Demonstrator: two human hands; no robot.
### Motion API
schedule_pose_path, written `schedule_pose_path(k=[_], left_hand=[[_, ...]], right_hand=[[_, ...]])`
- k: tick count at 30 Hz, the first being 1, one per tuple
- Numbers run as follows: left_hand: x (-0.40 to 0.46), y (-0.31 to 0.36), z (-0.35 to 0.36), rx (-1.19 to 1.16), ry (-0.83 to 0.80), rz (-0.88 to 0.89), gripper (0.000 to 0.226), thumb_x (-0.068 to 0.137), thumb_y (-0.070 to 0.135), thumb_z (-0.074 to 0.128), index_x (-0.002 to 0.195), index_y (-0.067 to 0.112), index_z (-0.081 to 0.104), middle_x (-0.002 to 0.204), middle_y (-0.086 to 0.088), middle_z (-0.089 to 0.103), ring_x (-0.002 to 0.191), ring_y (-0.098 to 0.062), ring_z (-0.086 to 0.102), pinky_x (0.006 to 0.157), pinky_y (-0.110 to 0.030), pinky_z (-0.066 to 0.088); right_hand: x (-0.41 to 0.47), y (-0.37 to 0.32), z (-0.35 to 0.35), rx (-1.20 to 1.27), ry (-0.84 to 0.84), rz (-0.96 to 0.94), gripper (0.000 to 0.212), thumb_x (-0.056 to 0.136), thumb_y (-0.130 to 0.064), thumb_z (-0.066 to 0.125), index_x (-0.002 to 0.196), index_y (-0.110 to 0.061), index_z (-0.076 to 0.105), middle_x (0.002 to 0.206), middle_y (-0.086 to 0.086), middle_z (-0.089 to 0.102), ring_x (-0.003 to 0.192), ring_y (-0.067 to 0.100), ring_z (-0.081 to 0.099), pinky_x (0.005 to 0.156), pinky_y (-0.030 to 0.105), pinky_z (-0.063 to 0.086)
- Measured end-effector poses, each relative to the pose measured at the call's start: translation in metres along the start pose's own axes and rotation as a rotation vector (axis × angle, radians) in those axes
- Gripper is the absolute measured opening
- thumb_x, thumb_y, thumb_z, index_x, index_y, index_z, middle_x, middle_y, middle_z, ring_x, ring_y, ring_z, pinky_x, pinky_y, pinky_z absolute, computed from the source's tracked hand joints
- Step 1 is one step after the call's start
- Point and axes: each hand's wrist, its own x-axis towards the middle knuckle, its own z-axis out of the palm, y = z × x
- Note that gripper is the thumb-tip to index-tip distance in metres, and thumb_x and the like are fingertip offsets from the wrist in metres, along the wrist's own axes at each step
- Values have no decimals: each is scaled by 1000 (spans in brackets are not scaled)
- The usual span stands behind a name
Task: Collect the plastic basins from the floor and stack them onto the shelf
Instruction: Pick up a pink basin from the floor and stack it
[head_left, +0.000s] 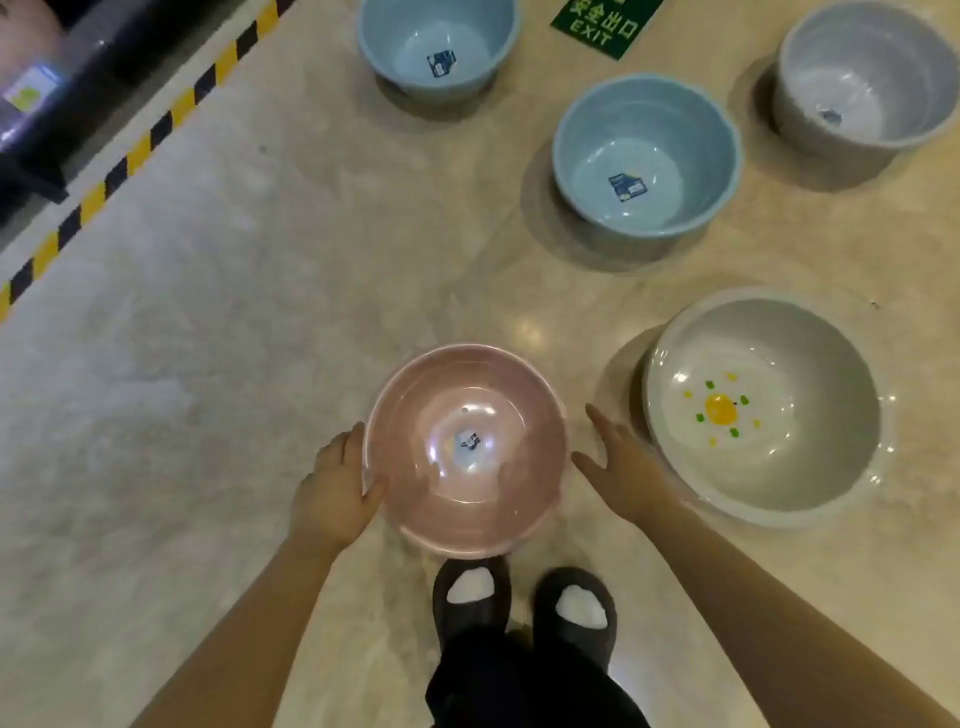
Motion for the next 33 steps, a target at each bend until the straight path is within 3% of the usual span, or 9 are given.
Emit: schedule_pose_path(k=[5,7,9,11,13,16,21,25,33], left_hand=[[47,-21,85,-197,-71,-152,80,95,33,48,153,26,-7,162,-12,2,143,-35,26,108,-54,37],[59,-26,103,-322,-69,-170,81,95,29,49,153,26,-8,154,-16,14,122,-40,48,99,-53,44],[65,-28,107,-410,-14,-142,78,96,20,47,153,27,-5,137,-18,29,93,-31,55,88,-43,47],[68,-31,103,-444,30,-134,77,96,12,46,154,28,-2,128,-19,37,90,-24,51,86,-35,41],[66,-32,89,-434,49,-127,75,95,9,48,154,23,5,125,-23,43,100,-33,54,87,-35,38],[55,-25,54,-443,58,-109,72,94,8,51,154,18,12,125,-24,49,110,-39,54,88,-35,39],[18,7,-35,-495,53,-73,71,93,10,53,154,19,16,137,-17,48,125,-34,50,105,-46,40],[-12,46,-124,-519,74,-57,71,92,12,56,153,19,20,146,-12,44,133,-31,44,109,-45,38],[6,121,-279,-473,40,54,72,90,15,58,152,18,21,146,-10,45,130,-31,46,104,-42,41]], right_hand=[[50,36,69,27,-17,18,70,96,-42,45,152,-32,4,152,6,35,127,29,48,102,37,38],[59,44,83,78,-22,9,75,96,-34,48,152,-28,-2,150,7,38,125,30,51,100,36,39],[66,43,88,170,-30,-13,81,95,-23,52,151,-28,-7,152,6,35,129,29,47,104,37,38],[67,39,87,209,-20,3,82,94,-15,51,150,-28,-7,152,6,34,131,30,45,104,36,37],[64,34,78,238,-15,13,78,93,-11,52,152,-24,2,149,9,39,127,32,48,104,40,40],[52,24,48,317,-35,59,76,91,-8,56,152,-18,12,142,13,48,120,34,53,101,49,43],[8,-15,-30,349,1,65,74,88,-9,59,150,-19,20,133,5,53,101,18,58,84,20,42],[-32,-54,-111,390,-11,140,78,90,-13,57,152,-26,12,145,9,45,126,31,49,103,38,39],[-52,-130,-265,424,36,159,78,88,-10,57,152,-26,16,138,16,52,120,34,53,100,43,44]])
